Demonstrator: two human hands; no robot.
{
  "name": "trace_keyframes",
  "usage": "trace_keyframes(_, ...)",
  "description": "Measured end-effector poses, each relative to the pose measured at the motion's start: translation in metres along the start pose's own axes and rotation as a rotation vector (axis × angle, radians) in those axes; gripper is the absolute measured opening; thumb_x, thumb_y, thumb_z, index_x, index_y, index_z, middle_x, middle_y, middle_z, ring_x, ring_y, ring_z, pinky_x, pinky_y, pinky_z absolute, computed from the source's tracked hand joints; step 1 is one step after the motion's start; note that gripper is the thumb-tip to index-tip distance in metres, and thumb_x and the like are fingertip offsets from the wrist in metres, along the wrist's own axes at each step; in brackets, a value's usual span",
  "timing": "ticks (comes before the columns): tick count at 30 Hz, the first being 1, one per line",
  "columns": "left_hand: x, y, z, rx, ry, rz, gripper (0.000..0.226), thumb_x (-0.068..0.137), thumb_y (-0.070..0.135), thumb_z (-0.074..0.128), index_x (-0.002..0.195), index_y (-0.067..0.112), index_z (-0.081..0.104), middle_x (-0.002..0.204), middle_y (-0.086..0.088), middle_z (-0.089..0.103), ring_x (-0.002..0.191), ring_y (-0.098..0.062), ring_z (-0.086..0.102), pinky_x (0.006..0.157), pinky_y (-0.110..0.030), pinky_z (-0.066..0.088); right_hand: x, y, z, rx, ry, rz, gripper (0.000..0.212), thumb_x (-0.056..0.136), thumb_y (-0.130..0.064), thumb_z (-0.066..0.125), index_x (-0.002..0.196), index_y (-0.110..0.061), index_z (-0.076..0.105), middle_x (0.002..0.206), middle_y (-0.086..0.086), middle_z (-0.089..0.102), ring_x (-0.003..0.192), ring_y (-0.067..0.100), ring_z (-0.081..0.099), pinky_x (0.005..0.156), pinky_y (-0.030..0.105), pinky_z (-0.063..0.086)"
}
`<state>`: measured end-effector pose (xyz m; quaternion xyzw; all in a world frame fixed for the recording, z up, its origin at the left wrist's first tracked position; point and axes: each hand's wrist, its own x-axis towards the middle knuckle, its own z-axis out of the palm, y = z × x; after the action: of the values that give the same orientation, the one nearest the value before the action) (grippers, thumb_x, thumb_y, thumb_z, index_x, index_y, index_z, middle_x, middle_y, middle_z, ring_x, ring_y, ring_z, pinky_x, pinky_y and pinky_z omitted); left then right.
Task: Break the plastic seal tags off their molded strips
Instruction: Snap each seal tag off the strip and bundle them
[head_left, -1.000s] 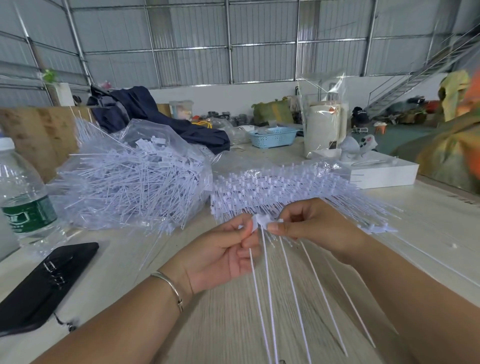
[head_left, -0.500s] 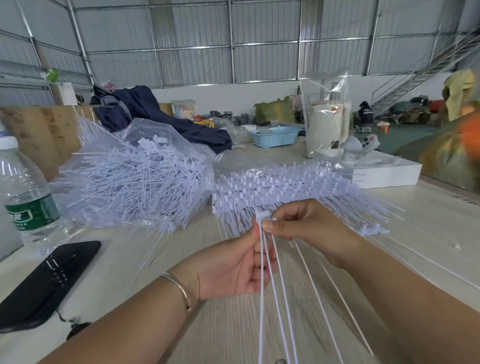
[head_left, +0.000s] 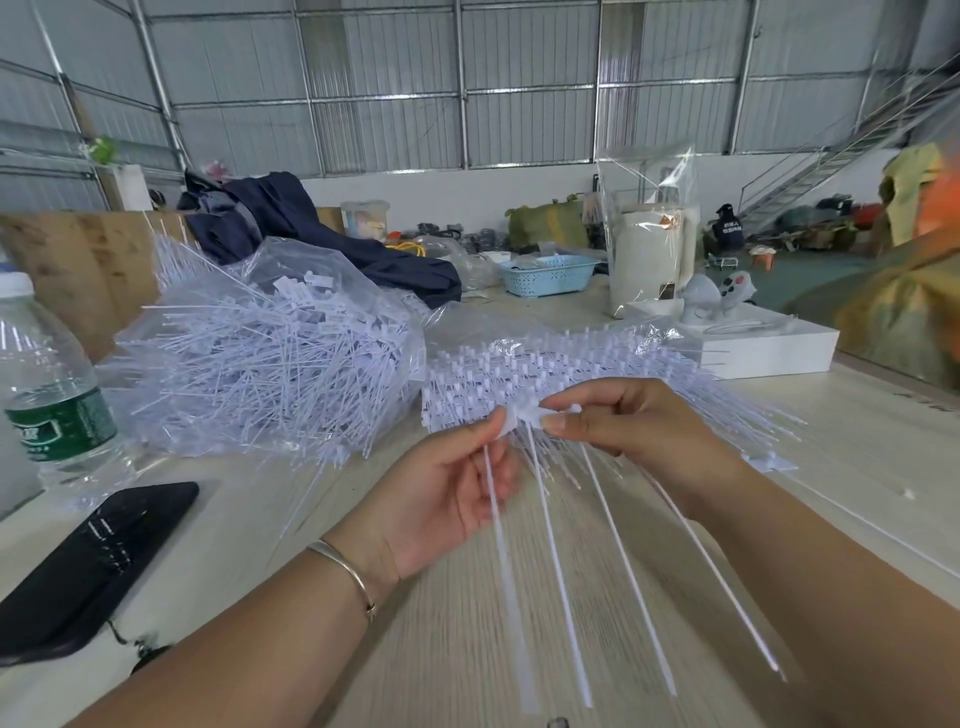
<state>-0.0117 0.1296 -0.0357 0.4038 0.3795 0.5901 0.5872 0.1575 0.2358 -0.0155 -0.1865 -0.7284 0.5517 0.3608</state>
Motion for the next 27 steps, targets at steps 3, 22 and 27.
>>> trace_keyframes(3,-0.0020,0.0042,0.0022,-0.022,0.026,0.066,0.033,0.082,0.029,0.062,0.056,0.017,0.046,0.052,0.000,0.040,0.045,-0.010,0.039,0.039,-0.017,0.027,-0.0007,0.0000,0.0001,-0.014,-0.013,-0.036,0.041,0.053,-0.037,0.085,0.089,-0.018,0.079,0.087,0.021,0.072,0.079,0.025,0.067,0.085,0.025,0.048)
trace_keyframes(22,-0.0004,0.0055,0.0059,0.055,0.021,0.148,0.015,0.085,0.015,0.061,0.073,0.015,0.072,0.059,0.002,0.043,0.043,-0.005,0.035,0.038,-0.015,0.028,0.0004,0.0001,-0.0027,0.085,0.033,-0.081,0.019,0.065,-0.009,0.079,0.083,-0.006,0.077,0.049,-0.005,0.058,0.049,0.002,0.057,0.056,0.008,0.044)
trace_keyframes(27,-0.0016,0.0069,0.0077,0.131,0.045,0.144,0.022,0.082,0.016,0.061,0.062,0.018,0.070,0.056,0.004,0.035,0.042,-0.006,0.029,0.038,-0.016,0.023,0.0011,-0.0021,-0.0035,0.094,0.022,-0.068,0.026,0.057,-0.018,0.083,0.081,-0.009,0.079,0.064,0.001,0.068,0.055,0.007,0.056,0.054,0.013,0.040)
